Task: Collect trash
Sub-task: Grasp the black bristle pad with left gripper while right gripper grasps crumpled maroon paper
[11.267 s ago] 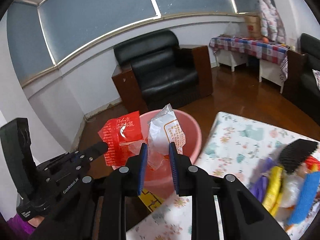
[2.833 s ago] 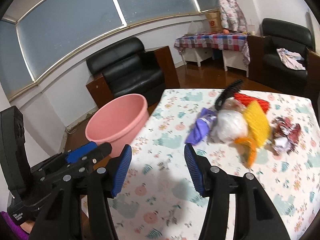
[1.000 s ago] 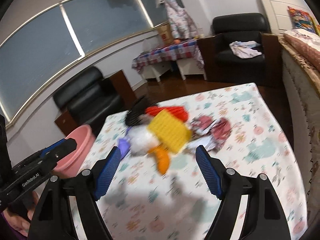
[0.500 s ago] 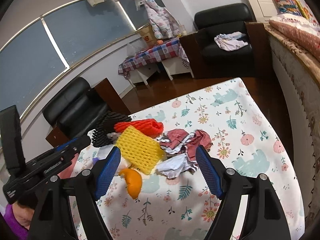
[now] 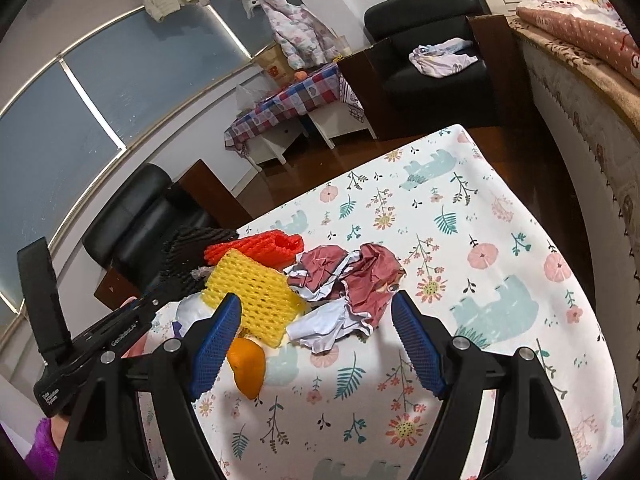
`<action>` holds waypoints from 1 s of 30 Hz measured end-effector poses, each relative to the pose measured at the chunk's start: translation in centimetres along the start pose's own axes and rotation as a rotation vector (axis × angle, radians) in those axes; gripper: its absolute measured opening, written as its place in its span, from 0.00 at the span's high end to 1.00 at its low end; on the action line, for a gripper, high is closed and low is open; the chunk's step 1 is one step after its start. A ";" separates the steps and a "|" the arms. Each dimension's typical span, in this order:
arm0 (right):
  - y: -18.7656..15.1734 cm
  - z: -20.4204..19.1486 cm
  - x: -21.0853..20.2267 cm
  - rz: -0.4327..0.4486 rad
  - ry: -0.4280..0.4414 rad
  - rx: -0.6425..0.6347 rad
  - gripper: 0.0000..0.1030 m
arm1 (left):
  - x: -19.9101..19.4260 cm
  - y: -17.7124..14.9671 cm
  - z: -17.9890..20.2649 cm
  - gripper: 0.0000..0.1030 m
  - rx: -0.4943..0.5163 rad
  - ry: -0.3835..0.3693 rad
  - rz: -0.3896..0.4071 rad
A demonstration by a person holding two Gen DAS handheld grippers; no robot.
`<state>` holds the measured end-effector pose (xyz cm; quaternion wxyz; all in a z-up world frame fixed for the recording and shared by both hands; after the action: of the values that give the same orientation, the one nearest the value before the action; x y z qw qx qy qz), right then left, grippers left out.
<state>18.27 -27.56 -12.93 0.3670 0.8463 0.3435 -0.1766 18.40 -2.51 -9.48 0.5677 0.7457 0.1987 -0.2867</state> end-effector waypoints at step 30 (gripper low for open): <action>0.8 2.4 4.8 -0.085 -0.160 -0.026 0.64 | -11.8 -4.6 -2.8 0.91 -0.125 -0.033 0.126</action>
<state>22.08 -27.57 -16.74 0.3967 0.8092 0.3507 -0.2546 7.12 1.82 -4.61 0.6334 0.7149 0.1596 -0.2497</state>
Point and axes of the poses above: each gripper's, at about its wrist camera, not at the fingertips, and x roughly the way its jaws point, z to its right, y to its top, the point moved 9 cm from there along x, roughly the way its jaws point, and after that the axes turned 15 degrees about x, right-handed, at the moved point
